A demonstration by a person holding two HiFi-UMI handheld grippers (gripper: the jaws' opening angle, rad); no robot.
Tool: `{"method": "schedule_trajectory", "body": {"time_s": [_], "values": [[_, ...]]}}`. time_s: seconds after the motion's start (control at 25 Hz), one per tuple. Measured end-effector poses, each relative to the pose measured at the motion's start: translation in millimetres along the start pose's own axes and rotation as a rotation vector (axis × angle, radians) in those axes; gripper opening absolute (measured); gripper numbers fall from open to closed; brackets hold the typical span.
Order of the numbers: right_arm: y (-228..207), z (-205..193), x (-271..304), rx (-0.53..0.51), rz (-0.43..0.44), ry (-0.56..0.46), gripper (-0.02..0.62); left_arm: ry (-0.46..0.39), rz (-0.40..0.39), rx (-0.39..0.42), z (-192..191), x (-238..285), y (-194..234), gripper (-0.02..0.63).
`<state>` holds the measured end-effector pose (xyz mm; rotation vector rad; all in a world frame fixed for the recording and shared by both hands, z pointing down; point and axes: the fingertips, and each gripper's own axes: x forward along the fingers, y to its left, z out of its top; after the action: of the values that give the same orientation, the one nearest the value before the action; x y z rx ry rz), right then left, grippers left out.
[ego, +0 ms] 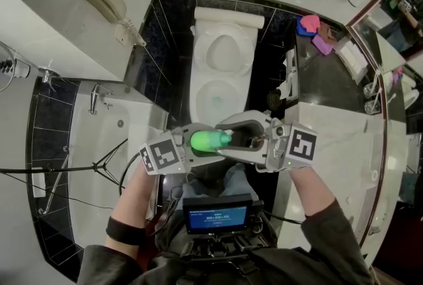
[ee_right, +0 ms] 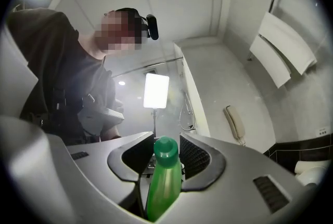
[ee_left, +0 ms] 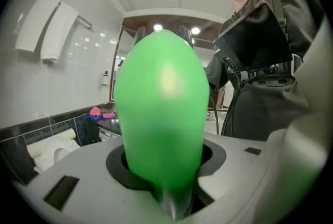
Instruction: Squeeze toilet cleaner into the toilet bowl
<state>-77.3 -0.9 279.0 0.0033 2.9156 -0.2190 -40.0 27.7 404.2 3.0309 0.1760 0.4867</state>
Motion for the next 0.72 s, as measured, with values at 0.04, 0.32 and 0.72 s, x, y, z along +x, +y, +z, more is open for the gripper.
{"method": "schedule_trajectory", "body": {"time_s": [0.04,0.32,0.72], "values": [[0,0,0,-0.002,-0.001,0.004,0.158,0.004,-0.004,-0.001,-1,0,0,0.178],[-24,-16,-6,0.074,-0.129,0.021,0.158,0.080,0.167,-0.005,-16,-3,25,0.178],[-71,-69,-33,0.616,-0.492,0.023,0.156,0.218,0.491,-0.005,-76,3,68,0.179]]}}
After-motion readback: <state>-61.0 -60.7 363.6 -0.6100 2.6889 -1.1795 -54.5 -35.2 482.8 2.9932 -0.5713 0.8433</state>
